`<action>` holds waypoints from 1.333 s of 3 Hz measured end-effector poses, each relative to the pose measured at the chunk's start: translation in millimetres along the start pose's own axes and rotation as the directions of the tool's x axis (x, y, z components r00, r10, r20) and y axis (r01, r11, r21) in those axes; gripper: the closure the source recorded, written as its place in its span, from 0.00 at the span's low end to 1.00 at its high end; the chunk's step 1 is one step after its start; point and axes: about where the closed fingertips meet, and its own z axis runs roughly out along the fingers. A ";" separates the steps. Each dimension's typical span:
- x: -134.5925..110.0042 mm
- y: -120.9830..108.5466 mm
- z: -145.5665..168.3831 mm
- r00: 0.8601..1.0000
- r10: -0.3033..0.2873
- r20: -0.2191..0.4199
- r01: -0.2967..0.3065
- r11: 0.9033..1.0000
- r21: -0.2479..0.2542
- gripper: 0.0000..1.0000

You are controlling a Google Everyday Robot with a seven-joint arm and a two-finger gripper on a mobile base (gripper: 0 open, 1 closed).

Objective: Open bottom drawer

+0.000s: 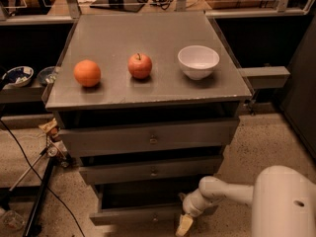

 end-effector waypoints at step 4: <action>20.0 8.6 23.3 0.999 0.043 -0.022 -0.045 0.997 -0.059 0.72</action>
Offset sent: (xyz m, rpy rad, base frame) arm -0.0296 -0.0108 -0.0584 -0.0211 0.1390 -0.0112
